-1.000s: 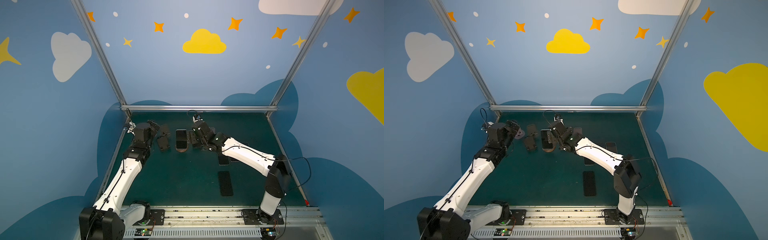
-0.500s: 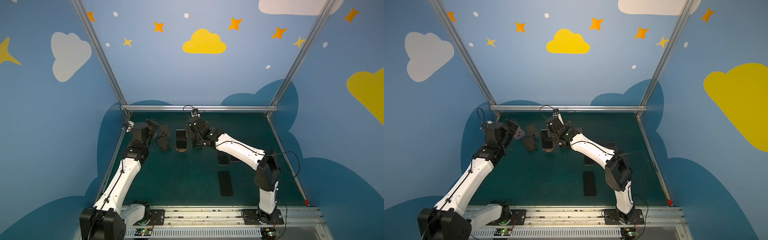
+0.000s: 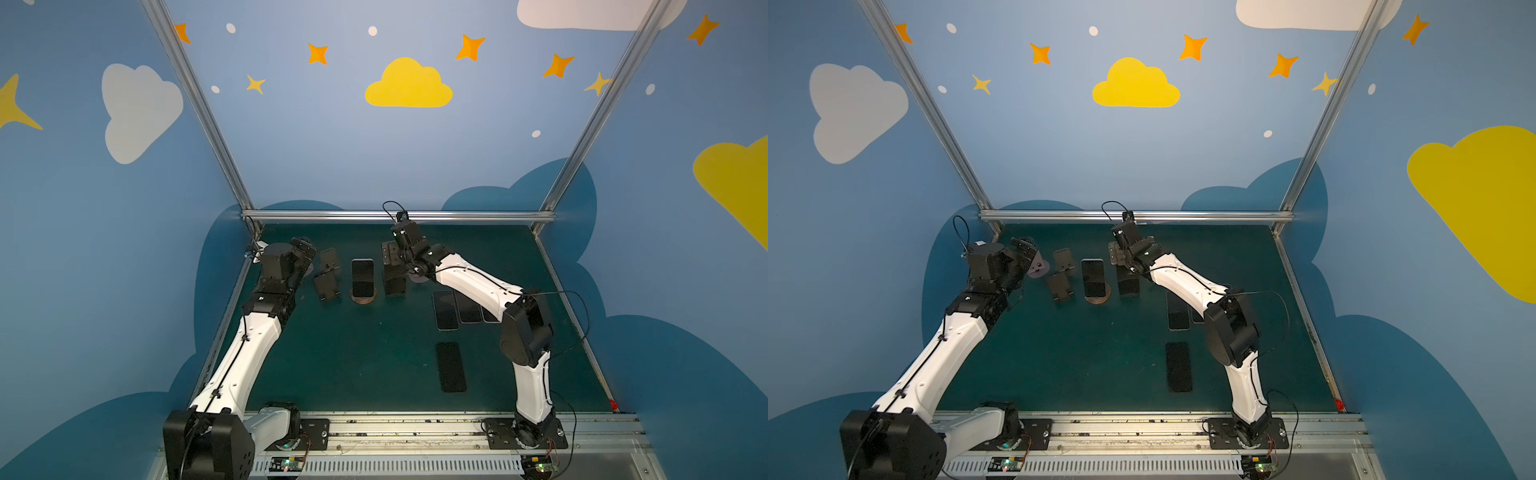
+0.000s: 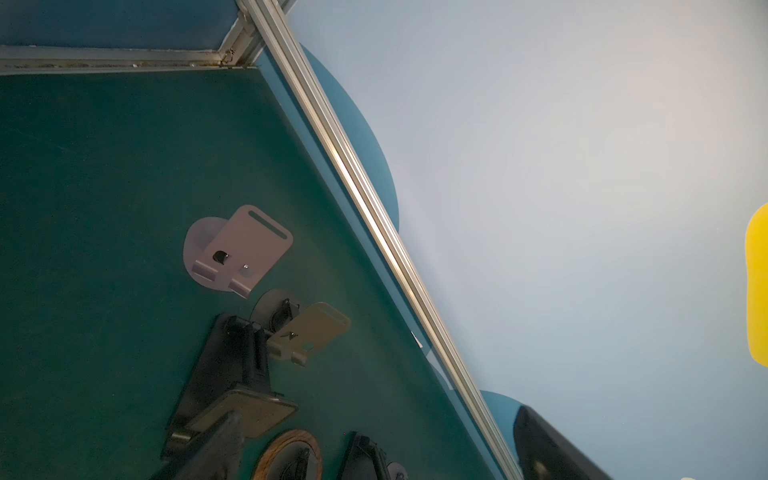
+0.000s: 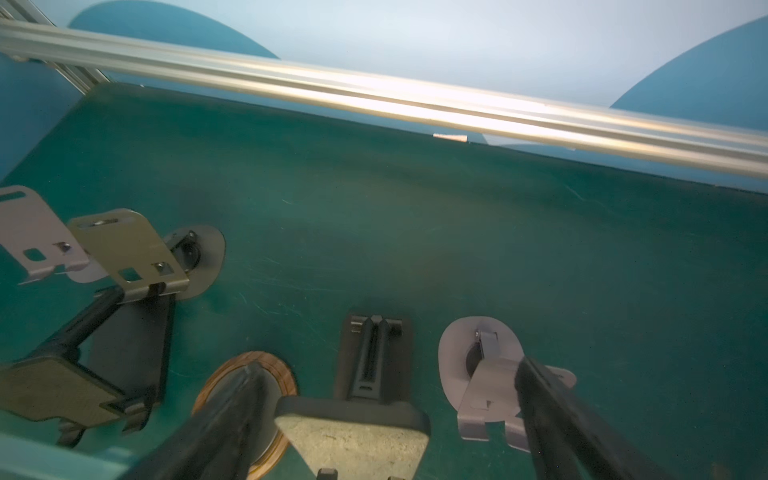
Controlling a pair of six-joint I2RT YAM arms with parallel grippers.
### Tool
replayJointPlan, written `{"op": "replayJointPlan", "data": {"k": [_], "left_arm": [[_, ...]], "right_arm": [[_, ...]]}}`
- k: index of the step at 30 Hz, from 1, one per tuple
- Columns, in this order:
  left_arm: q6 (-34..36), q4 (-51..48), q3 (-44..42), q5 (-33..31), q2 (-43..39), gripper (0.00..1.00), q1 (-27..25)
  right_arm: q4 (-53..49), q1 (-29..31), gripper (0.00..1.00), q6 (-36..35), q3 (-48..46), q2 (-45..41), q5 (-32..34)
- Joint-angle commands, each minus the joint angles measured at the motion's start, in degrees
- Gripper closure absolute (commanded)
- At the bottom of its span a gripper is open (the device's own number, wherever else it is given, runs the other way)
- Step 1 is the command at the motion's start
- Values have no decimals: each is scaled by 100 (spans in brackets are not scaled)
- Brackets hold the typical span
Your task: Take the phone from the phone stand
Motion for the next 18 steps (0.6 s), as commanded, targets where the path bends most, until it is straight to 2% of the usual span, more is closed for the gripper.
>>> {"op": "replayJointPlan", "data": {"k": [1,8,16,18], "left_arm": [[-60,136,-20,205,66,0,60],[-70,172,-3,387,127,0,105],[-62,327,-44,537,145,0,120],[-62,480,-103,622,122,0,125]], "right_arm": [[-113,-6,6,130,152,69,-343],[23,32,6,217,32,140,-467],[1,190,6,771,12,280,464],[149,215,6,833,-36,324,423]]}}
